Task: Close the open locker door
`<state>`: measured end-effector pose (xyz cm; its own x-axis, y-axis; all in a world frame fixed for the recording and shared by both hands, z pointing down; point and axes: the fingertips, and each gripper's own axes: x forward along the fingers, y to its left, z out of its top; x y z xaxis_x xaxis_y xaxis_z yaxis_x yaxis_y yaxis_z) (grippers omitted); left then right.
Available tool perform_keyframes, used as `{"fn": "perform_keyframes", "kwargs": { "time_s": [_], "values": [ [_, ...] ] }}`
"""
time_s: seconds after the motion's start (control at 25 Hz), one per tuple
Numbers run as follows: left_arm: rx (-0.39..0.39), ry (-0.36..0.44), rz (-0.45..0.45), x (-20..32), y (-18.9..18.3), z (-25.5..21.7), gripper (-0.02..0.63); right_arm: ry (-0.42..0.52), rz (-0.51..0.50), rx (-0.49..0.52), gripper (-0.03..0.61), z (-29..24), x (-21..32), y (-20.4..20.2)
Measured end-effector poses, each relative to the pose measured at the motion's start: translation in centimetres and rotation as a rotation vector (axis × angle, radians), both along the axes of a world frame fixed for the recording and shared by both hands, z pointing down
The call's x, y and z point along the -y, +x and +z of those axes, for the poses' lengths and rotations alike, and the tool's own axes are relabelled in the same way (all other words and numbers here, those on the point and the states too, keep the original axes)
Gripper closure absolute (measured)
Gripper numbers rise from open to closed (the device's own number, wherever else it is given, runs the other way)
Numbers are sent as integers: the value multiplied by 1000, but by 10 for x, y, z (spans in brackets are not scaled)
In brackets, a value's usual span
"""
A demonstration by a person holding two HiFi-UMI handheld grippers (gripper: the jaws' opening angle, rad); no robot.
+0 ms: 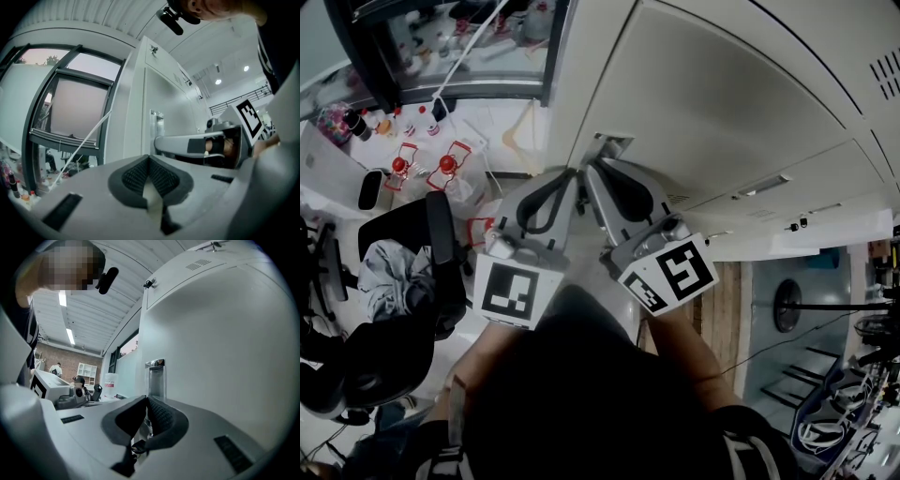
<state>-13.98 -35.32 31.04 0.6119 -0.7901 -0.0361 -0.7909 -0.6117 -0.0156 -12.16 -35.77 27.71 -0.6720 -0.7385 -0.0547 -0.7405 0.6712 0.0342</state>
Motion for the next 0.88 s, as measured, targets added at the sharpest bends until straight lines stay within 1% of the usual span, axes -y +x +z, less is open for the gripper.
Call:
{"fn": "perform_keyframes", "kwargs": {
  "time_s": [0.52,0.88],
  "values": [
    [-3,-11,0,9,4,4,612,-3,20,0,552,0,7,1],
    [31,-4,-23,11,5,4,612,7,24,12,552,-2,8,0]
  ]
}}
